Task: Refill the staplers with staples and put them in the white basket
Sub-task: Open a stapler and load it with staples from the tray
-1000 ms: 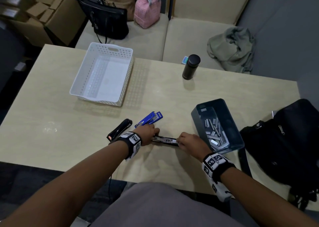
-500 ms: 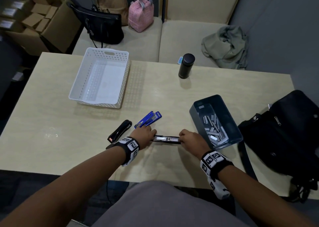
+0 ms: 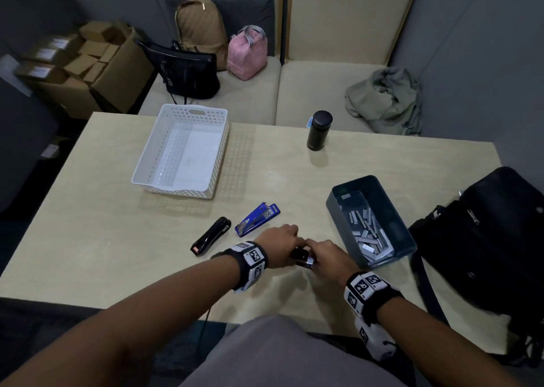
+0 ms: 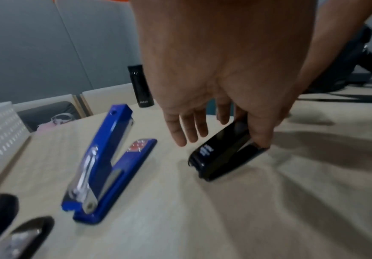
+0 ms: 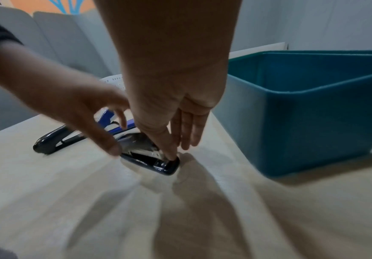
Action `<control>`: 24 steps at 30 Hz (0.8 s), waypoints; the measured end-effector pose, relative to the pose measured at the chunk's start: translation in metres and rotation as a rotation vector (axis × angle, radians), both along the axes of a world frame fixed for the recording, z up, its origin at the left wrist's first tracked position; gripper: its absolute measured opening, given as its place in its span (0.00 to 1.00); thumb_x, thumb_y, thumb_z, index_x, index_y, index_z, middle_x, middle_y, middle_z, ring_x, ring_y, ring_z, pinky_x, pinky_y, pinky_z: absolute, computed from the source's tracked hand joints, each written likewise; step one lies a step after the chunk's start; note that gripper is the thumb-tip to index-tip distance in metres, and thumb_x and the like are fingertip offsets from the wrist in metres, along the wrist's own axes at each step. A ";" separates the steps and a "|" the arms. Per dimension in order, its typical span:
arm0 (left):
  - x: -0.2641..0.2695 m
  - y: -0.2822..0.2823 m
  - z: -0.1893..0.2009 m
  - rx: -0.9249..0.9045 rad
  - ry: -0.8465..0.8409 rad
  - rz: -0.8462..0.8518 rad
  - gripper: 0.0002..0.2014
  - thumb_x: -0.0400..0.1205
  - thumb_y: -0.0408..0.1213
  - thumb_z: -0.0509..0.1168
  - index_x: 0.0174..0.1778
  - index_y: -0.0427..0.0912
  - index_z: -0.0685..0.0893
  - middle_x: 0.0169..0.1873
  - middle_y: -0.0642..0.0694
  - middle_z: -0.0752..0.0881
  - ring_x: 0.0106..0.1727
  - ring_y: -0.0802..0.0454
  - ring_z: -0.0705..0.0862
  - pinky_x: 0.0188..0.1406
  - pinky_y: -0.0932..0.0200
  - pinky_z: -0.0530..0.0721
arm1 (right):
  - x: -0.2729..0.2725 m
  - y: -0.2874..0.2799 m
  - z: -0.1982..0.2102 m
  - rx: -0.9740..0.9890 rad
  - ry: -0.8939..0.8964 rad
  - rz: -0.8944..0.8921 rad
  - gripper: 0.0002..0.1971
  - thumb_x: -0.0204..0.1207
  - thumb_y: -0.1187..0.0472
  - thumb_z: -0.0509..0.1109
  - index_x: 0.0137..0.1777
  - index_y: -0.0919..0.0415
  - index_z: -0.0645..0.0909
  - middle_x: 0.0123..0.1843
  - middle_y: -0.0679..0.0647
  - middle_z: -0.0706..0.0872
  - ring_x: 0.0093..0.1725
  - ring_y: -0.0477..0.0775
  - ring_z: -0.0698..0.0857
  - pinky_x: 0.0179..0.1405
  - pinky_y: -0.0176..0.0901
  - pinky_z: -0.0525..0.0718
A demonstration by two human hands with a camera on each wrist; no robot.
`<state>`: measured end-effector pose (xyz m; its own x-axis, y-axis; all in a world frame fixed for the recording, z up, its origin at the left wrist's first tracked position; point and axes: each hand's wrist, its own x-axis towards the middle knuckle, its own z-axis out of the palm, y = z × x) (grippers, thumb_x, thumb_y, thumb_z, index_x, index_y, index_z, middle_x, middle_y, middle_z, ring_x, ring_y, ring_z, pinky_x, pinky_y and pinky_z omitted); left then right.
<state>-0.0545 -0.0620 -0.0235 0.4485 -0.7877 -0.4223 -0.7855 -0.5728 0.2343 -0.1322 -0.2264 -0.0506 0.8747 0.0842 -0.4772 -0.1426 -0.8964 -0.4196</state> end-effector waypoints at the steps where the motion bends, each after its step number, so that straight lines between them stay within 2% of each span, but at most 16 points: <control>1: -0.005 -0.003 -0.007 0.035 0.005 0.015 0.26 0.77 0.46 0.71 0.71 0.46 0.76 0.62 0.39 0.78 0.61 0.38 0.79 0.49 0.46 0.79 | -0.001 -0.001 0.000 -0.019 -0.009 -0.012 0.28 0.71 0.69 0.67 0.70 0.48 0.72 0.53 0.57 0.88 0.51 0.61 0.88 0.46 0.51 0.87; 3: -0.015 -0.004 -0.021 0.109 0.012 0.047 0.31 0.76 0.43 0.72 0.74 0.44 0.71 0.67 0.38 0.75 0.65 0.37 0.77 0.55 0.43 0.80 | -0.002 -0.006 -0.003 -0.065 0.000 -0.051 0.35 0.70 0.74 0.67 0.76 0.48 0.67 0.56 0.57 0.87 0.51 0.59 0.88 0.49 0.54 0.89; 5: -0.023 -0.005 -0.028 0.149 -0.036 0.059 0.23 0.80 0.37 0.67 0.71 0.40 0.73 0.68 0.37 0.73 0.67 0.36 0.76 0.54 0.43 0.79 | 0.000 -0.012 -0.007 -0.069 0.017 -0.116 0.37 0.70 0.77 0.64 0.77 0.48 0.66 0.58 0.57 0.86 0.53 0.59 0.86 0.52 0.54 0.88; 7: -0.026 -0.007 -0.030 0.145 -0.076 0.046 0.18 0.82 0.32 0.61 0.69 0.36 0.75 0.67 0.35 0.74 0.65 0.35 0.76 0.53 0.42 0.79 | 0.003 -0.017 -0.007 0.066 0.063 -0.191 0.35 0.70 0.76 0.62 0.76 0.51 0.70 0.63 0.56 0.85 0.61 0.58 0.85 0.61 0.53 0.85; 9: -0.024 -0.007 -0.029 0.130 -0.080 0.036 0.18 0.82 0.30 0.60 0.69 0.35 0.73 0.64 0.34 0.76 0.62 0.33 0.78 0.51 0.43 0.79 | 0.005 -0.018 -0.004 0.236 0.166 -0.180 0.33 0.70 0.71 0.65 0.76 0.53 0.70 0.68 0.58 0.83 0.68 0.59 0.82 0.67 0.48 0.80; 10: -0.020 -0.006 -0.029 0.115 -0.081 0.030 0.19 0.82 0.30 0.60 0.69 0.35 0.72 0.63 0.34 0.78 0.60 0.34 0.79 0.50 0.43 0.79 | 0.007 -0.016 -0.002 0.285 0.219 -0.152 0.33 0.71 0.67 0.67 0.77 0.53 0.69 0.68 0.58 0.82 0.67 0.59 0.82 0.66 0.46 0.80; 12: -0.008 -0.005 -0.021 0.053 -0.086 0.016 0.19 0.81 0.30 0.59 0.69 0.36 0.72 0.59 0.35 0.82 0.56 0.34 0.81 0.47 0.44 0.78 | 0.013 -0.012 0.004 0.341 0.252 -0.120 0.30 0.70 0.58 0.71 0.74 0.48 0.71 0.65 0.56 0.85 0.62 0.56 0.84 0.62 0.47 0.82; 15: 0.025 0.005 -0.002 -0.076 -0.115 -0.004 0.16 0.82 0.36 0.59 0.66 0.38 0.74 0.54 0.37 0.85 0.52 0.35 0.81 0.50 0.41 0.80 | 0.038 -0.005 0.026 0.515 0.157 -0.191 0.18 0.76 0.48 0.73 0.65 0.48 0.80 0.57 0.50 0.89 0.54 0.47 0.86 0.55 0.44 0.83; 17: 0.049 0.019 0.017 -0.244 -0.035 0.146 0.17 0.83 0.42 0.63 0.66 0.41 0.74 0.52 0.39 0.86 0.52 0.37 0.82 0.50 0.43 0.81 | 0.063 -0.001 0.045 0.653 0.119 -0.273 0.13 0.83 0.49 0.65 0.63 0.50 0.83 0.52 0.50 0.89 0.45 0.46 0.85 0.43 0.43 0.83; 19: 0.073 0.034 0.036 -0.414 0.119 0.379 0.23 0.80 0.46 0.69 0.69 0.44 0.74 0.53 0.39 0.88 0.52 0.40 0.85 0.50 0.49 0.83 | 0.092 0.004 0.062 0.739 0.081 -0.335 0.14 0.87 0.54 0.57 0.60 0.52 0.85 0.46 0.54 0.86 0.41 0.49 0.82 0.34 0.42 0.80; 21: 0.099 0.052 0.051 -0.627 0.264 0.653 0.23 0.80 0.46 0.71 0.69 0.43 0.75 0.56 0.39 0.87 0.50 0.40 0.88 0.48 0.49 0.87 | 0.128 0.021 0.078 0.783 0.043 -0.353 0.15 0.87 0.56 0.56 0.58 0.56 0.85 0.44 0.57 0.84 0.40 0.52 0.80 0.32 0.41 0.79; 23: 0.119 0.056 0.062 -0.856 0.494 0.930 0.22 0.83 0.45 0.67 0.70 0.40 0.74 0.62 0.36 0.83 0.46 0.40 0.90 0.41 0.50 0.90 | 0.151 0.035 0.091 0.793 -0.002 -0.379 0.14 0.87 0.54 0.57 0.58 0.59 0.82 0.46 0.58 0.82 0.40 0.53 0.80 0.35 0.43 0.81; 24: 0.129 0.060 0.066 -0.943 0.604 1.063 0.22 0.84 0.45 0.66 0.71 0.39 0.72 0.65 0.33 0.81 0.47 0.40 0.89 0.41 0.52 0.90 | 0.164 0.047 0.097 0.793 -0.025 -0.386 0.12 0.87 0.53 0.58 0.57 0.58 0.80 0.47 0.57 0.83 0.40 0.53 0.80 0.37 0.45 0.82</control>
<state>0.0746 -0.0019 0.0421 0.9076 -0.3029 -0.2908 0.2171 -0.2544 0.9424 0.0322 -0.1796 0.0459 0.9202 0.0790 -0.3834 -0.3573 -0.2308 -0.9050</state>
